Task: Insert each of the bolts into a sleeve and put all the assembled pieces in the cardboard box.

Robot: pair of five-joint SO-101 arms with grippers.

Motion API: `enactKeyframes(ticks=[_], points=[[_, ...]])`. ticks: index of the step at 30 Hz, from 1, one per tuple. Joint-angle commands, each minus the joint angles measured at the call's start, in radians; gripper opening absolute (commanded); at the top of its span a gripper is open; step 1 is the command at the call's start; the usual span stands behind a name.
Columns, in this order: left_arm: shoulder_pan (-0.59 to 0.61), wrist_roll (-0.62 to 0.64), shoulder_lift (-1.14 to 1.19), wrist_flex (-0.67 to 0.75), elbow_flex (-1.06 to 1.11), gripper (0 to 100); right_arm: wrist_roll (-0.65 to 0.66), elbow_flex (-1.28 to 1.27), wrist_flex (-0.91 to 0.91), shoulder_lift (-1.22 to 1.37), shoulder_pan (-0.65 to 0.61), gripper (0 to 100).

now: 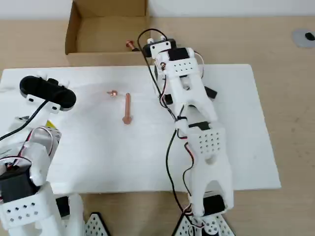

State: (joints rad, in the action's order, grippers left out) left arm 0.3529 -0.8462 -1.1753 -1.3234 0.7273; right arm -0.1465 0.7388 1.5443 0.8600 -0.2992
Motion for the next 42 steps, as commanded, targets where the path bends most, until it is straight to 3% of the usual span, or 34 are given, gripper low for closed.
enactKeyframes(ticks=[1, 9, 15, 22, 26, 34, 42], points=[[0.017, -0.006, -0.012, 0.0, -0.011, 1, 0.006, 0.033, 0.006, -0.004, 0.004, 2.2], [0.015, -0.006, -0.012, -0.002, -0.011, 1, 0.006, 0.104, 0.08, -0.007, 0.004, 1.9], [0.017, -0.002, -0.012, 0.005, -0.011, 1, 0.006, 0.478, 0.212, -0.007, 0.001, 1.9], [0.018, 0.169, -0.012, 0.068, -0.041, 1, 0.003, 0.773, 0.244, -0.01, -0.053, 1.9], [0.02, 0.206, -0.012, 0.071, -0.091, 1, 0.002, 0.938, 0.244, -0.013, -0.093, 1.0], [0.018, 0.365, -0.012, 0.094, -0.164, 1, 0.005, 0.868, 0.245, -0.341, -0.251, 0.9], [0.018, 0.453, -0.012, 0.176, -0.17, 1, 0.0, 0.378, 0.245, -0.742, -0.308, 0.9]])
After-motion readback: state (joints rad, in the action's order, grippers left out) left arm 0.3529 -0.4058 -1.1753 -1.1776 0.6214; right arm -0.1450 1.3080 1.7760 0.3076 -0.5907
